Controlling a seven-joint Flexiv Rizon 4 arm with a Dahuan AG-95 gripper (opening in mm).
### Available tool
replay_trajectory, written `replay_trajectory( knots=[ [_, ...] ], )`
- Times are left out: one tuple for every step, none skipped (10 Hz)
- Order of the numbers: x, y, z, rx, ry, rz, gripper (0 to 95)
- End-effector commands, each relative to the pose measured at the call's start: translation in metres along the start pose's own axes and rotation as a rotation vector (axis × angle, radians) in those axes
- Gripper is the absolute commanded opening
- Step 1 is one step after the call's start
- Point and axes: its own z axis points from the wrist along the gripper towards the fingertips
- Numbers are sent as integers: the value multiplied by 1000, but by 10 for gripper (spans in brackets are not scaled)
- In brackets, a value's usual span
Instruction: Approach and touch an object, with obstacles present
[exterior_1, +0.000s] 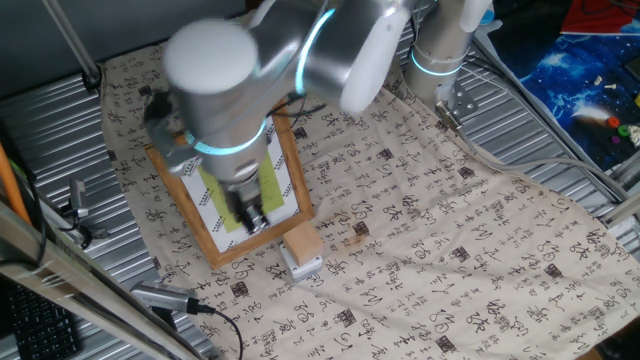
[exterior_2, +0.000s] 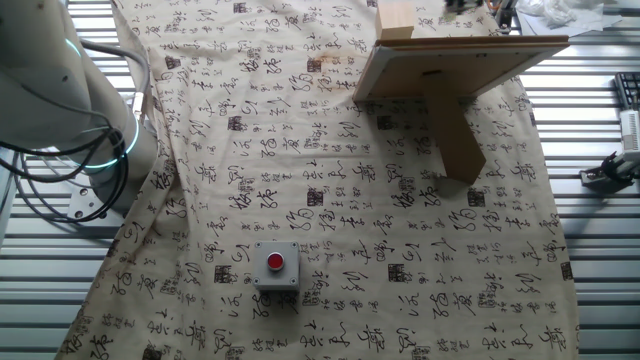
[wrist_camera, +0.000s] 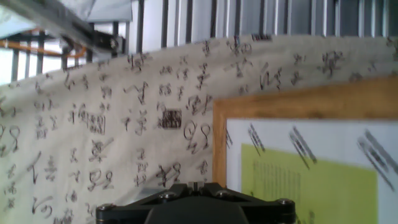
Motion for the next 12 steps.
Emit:
replay_trajectory(
  knots=[
    [5,-3,-4,-4,-8,-6,0],
    [6,-6,-6,-5,-6,-10,0],
    [6,-6,-6,-5,-4,-10,0],
    [6,-6,-6,-4,-3,-7,0],
    [6,-6,-6,-6,-6,-9,0],
    [6,-6,-6,-16,-12,-12,0],
    [6,-6,-6,-19,-15,-19,0],
    [6,-6,-6,-17,-16,-18,0],
    [6,-6,-6,-15,-21,-15,0],
    [6,-6,-6,-10,-24,-3,0],
    [6,-7,-7,-11,-24,3,0],
    [6,-7,-7,-12,-24,4,0]
  ],
)
